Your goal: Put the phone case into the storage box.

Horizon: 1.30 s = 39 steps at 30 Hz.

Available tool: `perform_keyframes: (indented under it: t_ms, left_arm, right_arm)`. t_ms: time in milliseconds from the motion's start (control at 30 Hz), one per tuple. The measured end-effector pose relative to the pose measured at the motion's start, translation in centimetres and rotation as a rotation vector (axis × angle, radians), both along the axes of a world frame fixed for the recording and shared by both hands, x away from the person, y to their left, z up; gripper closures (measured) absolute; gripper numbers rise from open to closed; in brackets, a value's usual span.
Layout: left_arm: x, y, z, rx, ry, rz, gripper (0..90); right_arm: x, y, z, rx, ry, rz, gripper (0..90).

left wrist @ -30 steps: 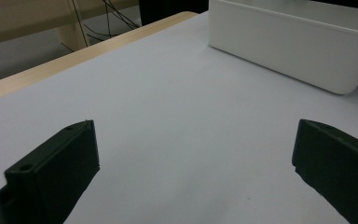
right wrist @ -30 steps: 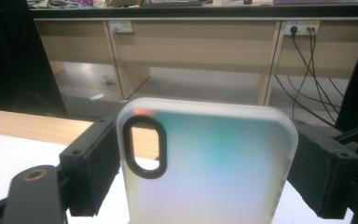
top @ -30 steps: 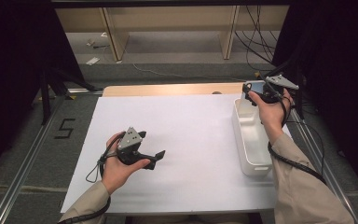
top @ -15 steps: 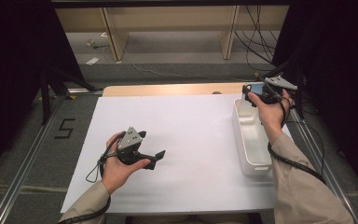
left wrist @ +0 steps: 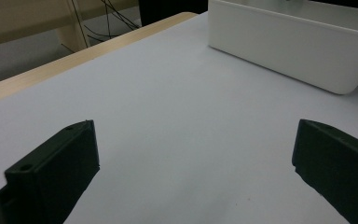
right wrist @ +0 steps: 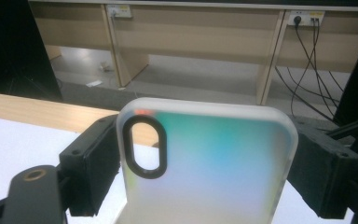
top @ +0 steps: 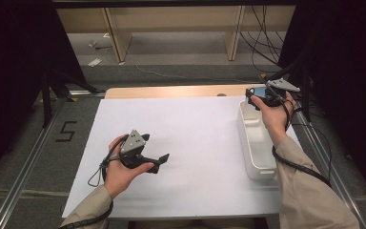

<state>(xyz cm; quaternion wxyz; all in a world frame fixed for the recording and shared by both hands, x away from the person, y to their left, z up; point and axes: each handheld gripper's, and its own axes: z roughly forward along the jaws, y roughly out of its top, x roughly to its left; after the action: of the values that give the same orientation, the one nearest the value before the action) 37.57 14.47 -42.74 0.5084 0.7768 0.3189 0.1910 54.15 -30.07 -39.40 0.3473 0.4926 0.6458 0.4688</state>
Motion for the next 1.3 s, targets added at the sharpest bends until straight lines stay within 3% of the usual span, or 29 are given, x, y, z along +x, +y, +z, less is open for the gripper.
perform_keyframes:
  t_ms: [1300]
  left_arm:
    - [0.0, -0.1, 0.0, 0.0, 0.0, -0.003, 0.0]
  right_arm:
    - [0.7, 0.8, -1.9, -0.051, 0.072, 0.012, 18.2]
